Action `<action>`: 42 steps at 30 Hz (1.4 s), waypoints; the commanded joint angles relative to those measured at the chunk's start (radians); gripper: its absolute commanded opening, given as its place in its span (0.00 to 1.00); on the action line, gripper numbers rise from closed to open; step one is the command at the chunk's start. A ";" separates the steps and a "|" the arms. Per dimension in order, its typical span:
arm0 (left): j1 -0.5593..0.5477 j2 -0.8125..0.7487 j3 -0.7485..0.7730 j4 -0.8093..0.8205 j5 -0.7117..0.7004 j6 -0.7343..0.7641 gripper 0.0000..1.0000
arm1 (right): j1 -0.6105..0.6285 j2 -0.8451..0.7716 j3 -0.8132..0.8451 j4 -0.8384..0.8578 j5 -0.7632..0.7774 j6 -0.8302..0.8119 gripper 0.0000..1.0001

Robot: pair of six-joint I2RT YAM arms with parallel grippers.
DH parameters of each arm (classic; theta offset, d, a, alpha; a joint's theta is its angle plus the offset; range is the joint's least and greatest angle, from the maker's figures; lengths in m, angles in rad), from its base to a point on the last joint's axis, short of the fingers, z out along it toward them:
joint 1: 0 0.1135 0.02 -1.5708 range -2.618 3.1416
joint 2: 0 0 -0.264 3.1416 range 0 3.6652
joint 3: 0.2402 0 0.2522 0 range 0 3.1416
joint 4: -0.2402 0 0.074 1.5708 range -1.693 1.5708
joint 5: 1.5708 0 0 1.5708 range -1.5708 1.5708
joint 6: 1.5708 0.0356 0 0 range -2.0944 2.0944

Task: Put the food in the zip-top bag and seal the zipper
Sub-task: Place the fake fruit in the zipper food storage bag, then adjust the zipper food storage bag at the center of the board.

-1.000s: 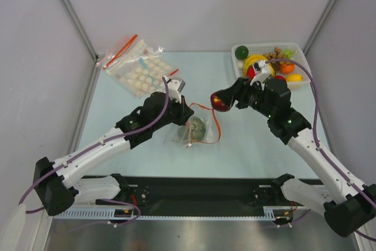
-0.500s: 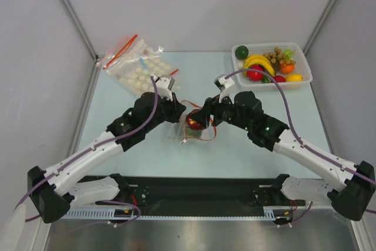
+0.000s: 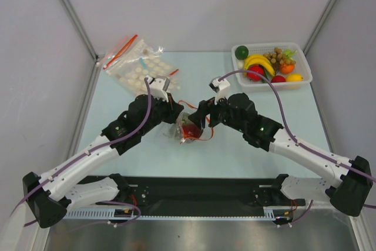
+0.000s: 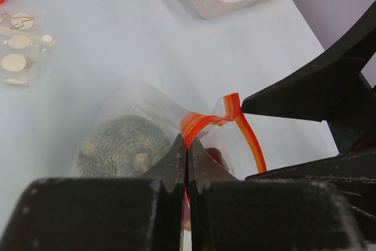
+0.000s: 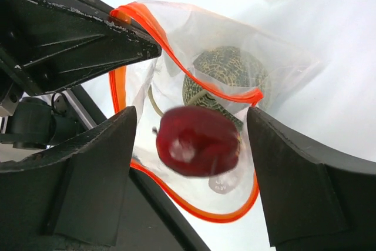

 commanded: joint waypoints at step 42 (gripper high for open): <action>0.010 -0.049 -0.004 0.054 -0.018 0.016 0.00 | -0.025 0.016 0.183 -0.274 0.279 -0.002 0.00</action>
